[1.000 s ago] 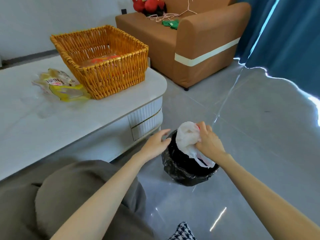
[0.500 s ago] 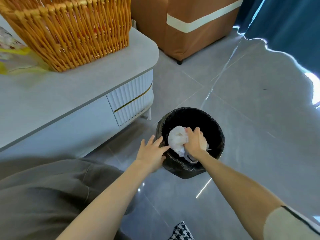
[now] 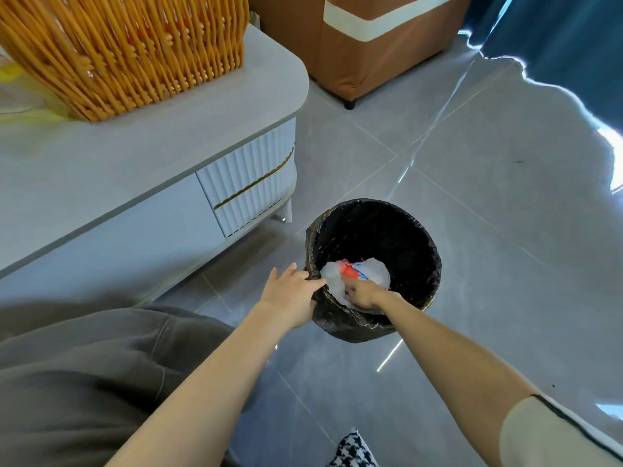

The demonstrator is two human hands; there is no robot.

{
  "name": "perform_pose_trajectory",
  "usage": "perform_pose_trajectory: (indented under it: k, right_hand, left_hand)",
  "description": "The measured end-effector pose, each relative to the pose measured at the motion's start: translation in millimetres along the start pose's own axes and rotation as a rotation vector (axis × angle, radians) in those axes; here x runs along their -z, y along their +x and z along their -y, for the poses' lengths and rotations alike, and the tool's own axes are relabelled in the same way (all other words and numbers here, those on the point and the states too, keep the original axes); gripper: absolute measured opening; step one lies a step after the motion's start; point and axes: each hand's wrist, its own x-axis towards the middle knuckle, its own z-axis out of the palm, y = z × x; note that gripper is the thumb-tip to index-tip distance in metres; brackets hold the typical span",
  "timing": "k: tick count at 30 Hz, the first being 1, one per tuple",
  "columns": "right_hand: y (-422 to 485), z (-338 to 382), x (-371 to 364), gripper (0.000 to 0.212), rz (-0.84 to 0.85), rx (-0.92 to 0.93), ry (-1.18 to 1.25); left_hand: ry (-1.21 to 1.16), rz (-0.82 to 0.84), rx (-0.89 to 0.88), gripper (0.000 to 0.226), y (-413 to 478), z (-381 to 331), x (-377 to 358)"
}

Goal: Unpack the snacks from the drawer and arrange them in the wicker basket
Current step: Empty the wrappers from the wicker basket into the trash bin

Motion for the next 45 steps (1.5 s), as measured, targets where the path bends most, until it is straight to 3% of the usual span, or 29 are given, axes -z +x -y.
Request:
perform_pose_trajectory:
  k: [7,16,28,33,38,45]
  right_hand:
    - [-69,14,48,0.046,-0.329,0.123,0.038]
    - [-169,58,93,0.032,-0.719,0.426,0.243]
    - [-238,219,130,0.034,-0.767,0.794,0.176]
    - [-237,311,122,0.036,-0.738,0.907,0.081]
    - [-219,395,114,0.05,-0.77,1.043,-0.038]
    - [-163,485,115,0.077,-0.704,0.96,-0.179]
  left_hand:
    - [-0.096,-0.144,0.033,0.05,-7,-3,21]
    - [-0.162,-0.564,0.075,0.044,-74,1,76]
    - [-0.293,-0.991,0.32,0.045,-228,86,143]
    - [-0.549,-1.121,0.494,0.046,-280,161,129]
    - [-0.795,-1.138,0.581,0.07,-288,226,124]
    - [-0.883,-1.144,0.532,0.105,-253,287,141]
